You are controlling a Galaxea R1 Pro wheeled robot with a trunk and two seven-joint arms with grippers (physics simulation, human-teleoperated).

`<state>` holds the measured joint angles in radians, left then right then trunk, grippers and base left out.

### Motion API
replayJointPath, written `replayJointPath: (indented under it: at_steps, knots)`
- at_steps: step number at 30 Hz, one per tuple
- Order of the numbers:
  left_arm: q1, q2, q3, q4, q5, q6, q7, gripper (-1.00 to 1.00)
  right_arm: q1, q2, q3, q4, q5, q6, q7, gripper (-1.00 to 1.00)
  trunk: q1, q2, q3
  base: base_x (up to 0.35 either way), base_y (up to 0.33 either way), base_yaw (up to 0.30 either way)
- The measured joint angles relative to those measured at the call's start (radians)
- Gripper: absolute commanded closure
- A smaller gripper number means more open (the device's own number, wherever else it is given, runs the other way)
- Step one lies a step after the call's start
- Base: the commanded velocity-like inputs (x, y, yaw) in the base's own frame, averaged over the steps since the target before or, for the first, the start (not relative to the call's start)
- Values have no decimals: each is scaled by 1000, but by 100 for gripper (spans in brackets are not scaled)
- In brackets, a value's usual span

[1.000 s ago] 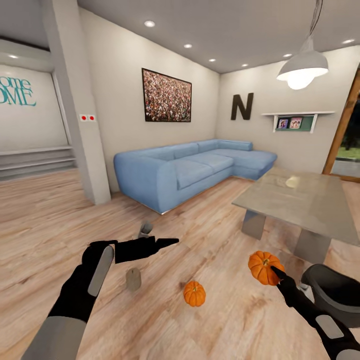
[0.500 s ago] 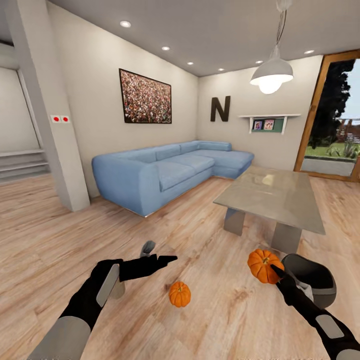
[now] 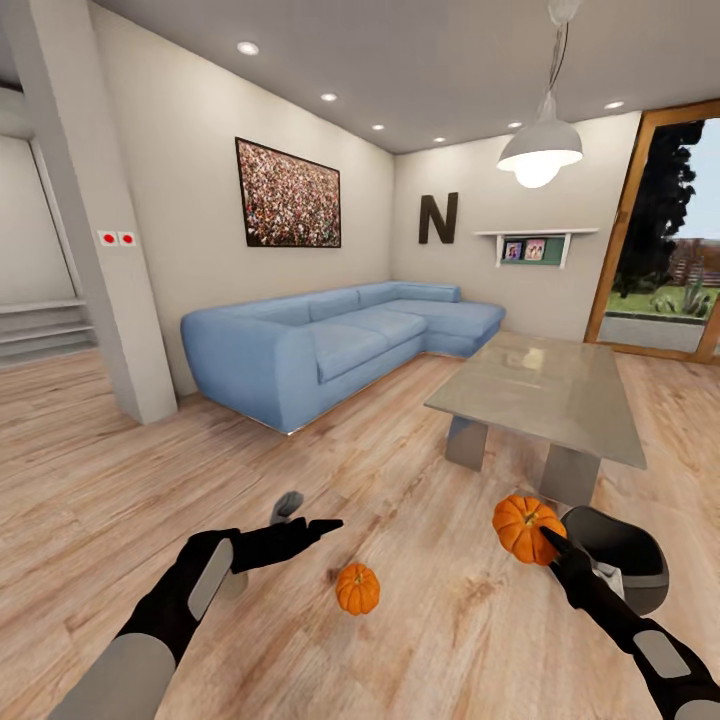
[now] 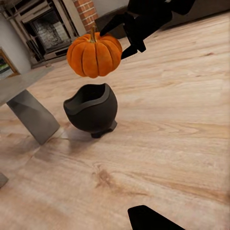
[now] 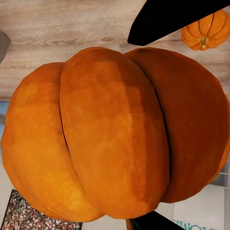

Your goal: Place each of the two pumpkins and all three candles from the living room inside a cabinet in the living room (use any cabinet), then make sure every cabinet is closed, and position the cauldron so it is next to a table in the living room.

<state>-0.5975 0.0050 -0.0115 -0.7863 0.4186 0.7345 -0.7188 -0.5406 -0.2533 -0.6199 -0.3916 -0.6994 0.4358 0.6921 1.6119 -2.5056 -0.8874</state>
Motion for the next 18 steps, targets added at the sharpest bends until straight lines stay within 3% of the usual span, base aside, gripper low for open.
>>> replayJointPath:
  at_steps: [13,18]
  knots:
    - [-14,9,36,6,3,10,31,-100,0,-1,0,0,0,0,1,100,0,0,0,0,0,0]
    - [-70,27,38,106,11,13,89,-100,0,-2,0,-1,0,1,4,100,0,0,0,0,0,0]
